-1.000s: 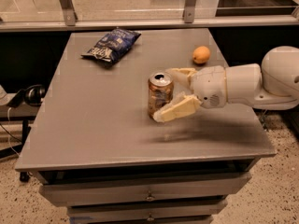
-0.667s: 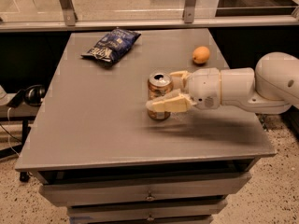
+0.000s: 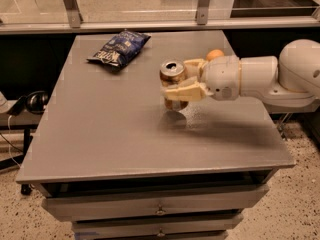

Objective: Move orange can near blue chip bag

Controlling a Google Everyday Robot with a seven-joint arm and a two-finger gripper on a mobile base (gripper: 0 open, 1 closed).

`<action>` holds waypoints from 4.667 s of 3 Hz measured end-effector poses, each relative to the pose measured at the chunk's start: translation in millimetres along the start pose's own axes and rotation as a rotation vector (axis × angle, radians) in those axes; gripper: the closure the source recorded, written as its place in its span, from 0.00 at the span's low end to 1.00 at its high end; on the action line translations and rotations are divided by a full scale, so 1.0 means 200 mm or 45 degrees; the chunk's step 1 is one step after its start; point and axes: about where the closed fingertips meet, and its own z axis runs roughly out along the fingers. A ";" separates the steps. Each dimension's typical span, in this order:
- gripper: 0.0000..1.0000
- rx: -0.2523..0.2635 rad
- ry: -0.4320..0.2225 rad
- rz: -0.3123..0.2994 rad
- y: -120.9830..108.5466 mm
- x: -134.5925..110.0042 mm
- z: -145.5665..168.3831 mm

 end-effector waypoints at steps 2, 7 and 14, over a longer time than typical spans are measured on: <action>1.00 -0.001 -0.005 -0.005 0.00 -0.02 0.00; 1.00 0.207 -0.040 -0.098 -1.04 -0.14 0.53; 0.00 0.275 -0.024 -0.022 -1.25 0.12 0.57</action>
Offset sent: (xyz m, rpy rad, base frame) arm 0.0007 0.0006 0.0040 0.0027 -0.0066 -0.0001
